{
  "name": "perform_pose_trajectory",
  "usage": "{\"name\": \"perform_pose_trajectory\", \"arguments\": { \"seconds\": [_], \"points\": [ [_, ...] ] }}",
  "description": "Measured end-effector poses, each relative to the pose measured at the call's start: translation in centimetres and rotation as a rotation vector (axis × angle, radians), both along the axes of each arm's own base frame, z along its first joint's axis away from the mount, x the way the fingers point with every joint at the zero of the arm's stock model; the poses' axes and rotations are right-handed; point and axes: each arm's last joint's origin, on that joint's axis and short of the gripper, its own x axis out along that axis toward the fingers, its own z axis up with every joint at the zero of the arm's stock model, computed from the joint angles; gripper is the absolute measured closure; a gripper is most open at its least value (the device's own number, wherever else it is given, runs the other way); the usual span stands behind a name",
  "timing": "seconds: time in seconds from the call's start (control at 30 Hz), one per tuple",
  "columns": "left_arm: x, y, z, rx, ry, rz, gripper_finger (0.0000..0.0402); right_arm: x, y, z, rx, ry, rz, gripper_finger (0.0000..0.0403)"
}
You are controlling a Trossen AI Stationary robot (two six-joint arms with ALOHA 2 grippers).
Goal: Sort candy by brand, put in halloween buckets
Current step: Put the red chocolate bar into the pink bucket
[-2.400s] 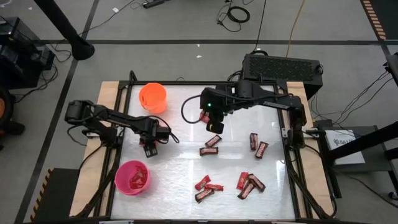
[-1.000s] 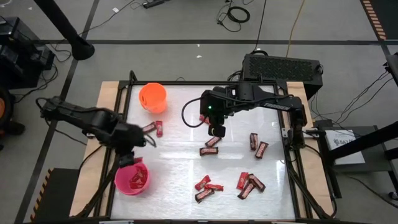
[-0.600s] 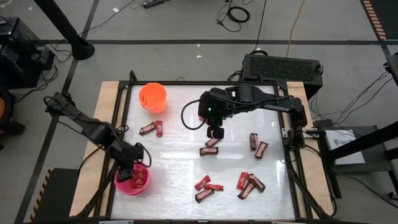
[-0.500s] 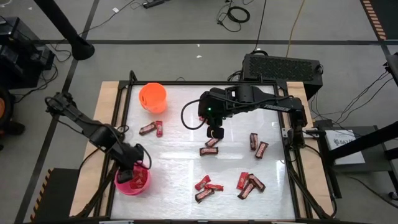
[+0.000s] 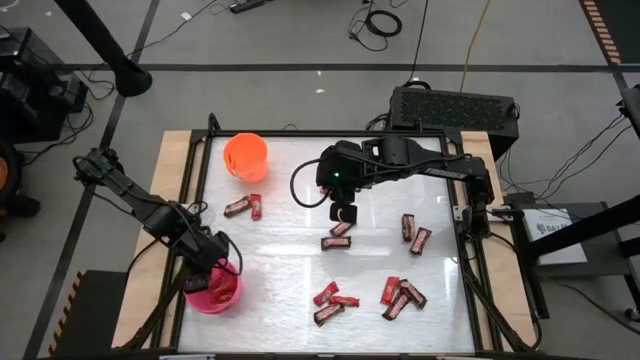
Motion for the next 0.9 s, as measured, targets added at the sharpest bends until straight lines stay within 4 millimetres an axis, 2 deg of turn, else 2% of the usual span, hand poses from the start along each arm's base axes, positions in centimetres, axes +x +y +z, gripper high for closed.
{"name": "perform_pose_trajectory", "arguments": {
  "seconds": [0.27, 0.43, 0.57, 0.73, 0.9],
  "points": [
    [1.6, 1.8, 0.0, 0.168, -0.189, -0.069, 0.0256, -0.5, 0.0, -0.3, 0.032, 0.055, -0.057, 0.0294],
    [4.5, 4.0, 0.5, 0.23, -0.396, -0.065, 0.0256, -1.4, 0.2, -0.7, 0.065, 0.139, -0.132, 0.0294],
    [6.8, 5.8, 0.4, 0.252, -0.495, -0.068, 0.0255, -1.7, 1.1, -0.8, 0.069, 0.173, -0.134, 0.0294],
    [10.2, 7.9, -1.0, 0.289, -0.554, -0.071, 0.0255, -1.8, 2.8, -0.8, 0.069, 0.172, -0.093, 0.0294],
    [13.5, 9.3, -3.6, 0.303, -0.552, -0.104, 0.0255, -2.0, 4.9, -0.8, 0.083, 0.168, -0.074, 0.0294]
  ]
}}
